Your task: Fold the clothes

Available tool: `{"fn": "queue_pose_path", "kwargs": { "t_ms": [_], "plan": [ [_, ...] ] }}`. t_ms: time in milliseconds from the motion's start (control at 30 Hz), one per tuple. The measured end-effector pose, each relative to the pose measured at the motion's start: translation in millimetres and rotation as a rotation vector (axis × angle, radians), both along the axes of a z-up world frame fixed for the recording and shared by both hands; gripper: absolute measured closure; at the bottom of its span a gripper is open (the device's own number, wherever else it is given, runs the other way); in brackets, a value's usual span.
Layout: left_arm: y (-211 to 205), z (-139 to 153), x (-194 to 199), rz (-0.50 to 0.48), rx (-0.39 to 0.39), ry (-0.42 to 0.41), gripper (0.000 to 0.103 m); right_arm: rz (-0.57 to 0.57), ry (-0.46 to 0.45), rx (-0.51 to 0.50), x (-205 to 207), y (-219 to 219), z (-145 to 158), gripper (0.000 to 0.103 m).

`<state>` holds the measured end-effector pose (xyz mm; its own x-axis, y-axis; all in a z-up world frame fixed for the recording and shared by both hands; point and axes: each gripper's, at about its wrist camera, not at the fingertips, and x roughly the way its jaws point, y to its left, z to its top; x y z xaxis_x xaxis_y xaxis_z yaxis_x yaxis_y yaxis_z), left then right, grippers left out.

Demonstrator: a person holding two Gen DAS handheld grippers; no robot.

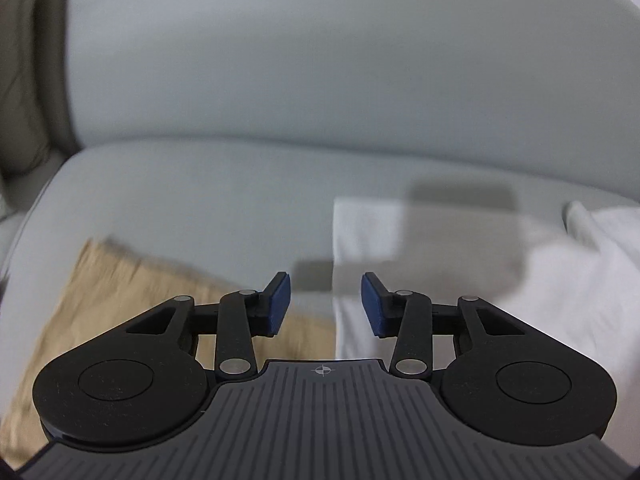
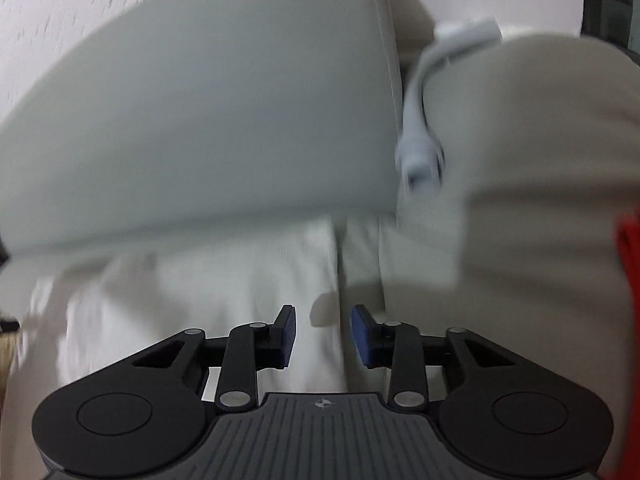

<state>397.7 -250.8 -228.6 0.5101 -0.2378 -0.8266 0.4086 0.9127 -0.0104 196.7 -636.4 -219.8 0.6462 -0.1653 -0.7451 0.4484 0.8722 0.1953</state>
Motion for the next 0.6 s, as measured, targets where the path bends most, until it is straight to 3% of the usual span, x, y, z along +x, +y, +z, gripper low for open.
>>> {"fn": "queue_pose_path", "kwargs": {
  "t_ms": [133,200,233,267,300,367,467,600],
  "plan": [
    [-14.1,-17.3,18.4,-0.059,0.044,-0.012,0.056,0.040,0.041,-0.005,30.1,-12.9,-18.4,0.058],
    [-19.3,-18.5,23.7,-0.088,0.037,-0.023,0.060,0.076,0.053,-0.043,38.7,-11.8,-26.3,0.054],
    [-23.0,-18.3,26.8,-0.114,0.029,-0.020,0.066,0.086,0.048,-0.057,40.5,-10.8,-26.9,0.058],
    [-27.1,-18.1,27.9,-0.150,0.030,-0.019,0.079,0.107,0.054,-0.069,43.9,-9.4,-27.6,0.072],
    [-29.5,-18.1,28.2,-0.174,0.039,-0.025,0.095,0.139,0.068,-0.096,47.5,-6.3,-26.5,0.095],
    [-41.9,-15.5,23.3,-0.249,0.107,-0.070,0.098,0.179,0.117,-0.144,54.0,-1.7,-21.1,0.099],
    [-38.0,-4.9,26.8,-0.165,0.100,-0.095,0.098,0.115,0.102,-0.231,50.4,-5.4,-1.4,0.100],
    [-22.6,13.8,30.8,-0.045,0.042,-0.095,0.098,0.056,0.071,-0.222,34.7,-14.4,19.3,0.100]
  ]
}}
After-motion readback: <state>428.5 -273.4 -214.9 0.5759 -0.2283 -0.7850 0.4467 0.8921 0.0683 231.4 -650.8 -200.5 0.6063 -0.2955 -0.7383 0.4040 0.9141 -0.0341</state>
